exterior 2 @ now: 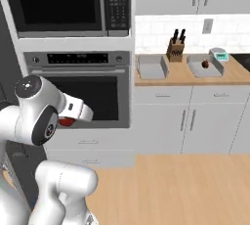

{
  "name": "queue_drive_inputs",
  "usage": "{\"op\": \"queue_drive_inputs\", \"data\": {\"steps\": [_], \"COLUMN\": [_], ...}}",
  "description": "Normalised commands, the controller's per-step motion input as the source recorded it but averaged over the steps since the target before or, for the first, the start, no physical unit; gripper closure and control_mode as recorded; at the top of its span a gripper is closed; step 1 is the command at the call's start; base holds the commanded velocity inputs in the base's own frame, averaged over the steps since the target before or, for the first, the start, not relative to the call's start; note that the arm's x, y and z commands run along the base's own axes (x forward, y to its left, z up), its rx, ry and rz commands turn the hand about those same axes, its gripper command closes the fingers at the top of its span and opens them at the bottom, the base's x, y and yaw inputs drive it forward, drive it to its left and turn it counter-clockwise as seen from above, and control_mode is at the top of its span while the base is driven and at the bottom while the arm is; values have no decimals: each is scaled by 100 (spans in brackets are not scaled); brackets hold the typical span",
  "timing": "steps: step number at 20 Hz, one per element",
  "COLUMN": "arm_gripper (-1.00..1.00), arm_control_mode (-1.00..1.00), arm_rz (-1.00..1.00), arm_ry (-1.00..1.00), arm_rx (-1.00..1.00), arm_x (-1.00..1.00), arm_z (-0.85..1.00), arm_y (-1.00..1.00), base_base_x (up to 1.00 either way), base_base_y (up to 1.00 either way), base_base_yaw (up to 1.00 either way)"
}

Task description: Place one bell pepper and one chicken drumstick in each tupperware on the nearby counter, to pack two identical lunches.

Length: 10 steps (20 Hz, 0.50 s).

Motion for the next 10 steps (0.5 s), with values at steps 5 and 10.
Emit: {"op": "queue_drive_inputs", "data": {"steps": [5, 10], "arm_gripper": [100, 100], "arm_control_mode": [100, 100], "arm_rz": [0, 0], "arm_ry": [0, 0], "arm_rx": [0, 0], "arm_x": [0, 0], "arm_z": [0, 0], "arm_y": [0, 0], "base_base_x": [100, 100], "base_base_y": [-100, -100], "base_base_yaw": [-5, 0]}}
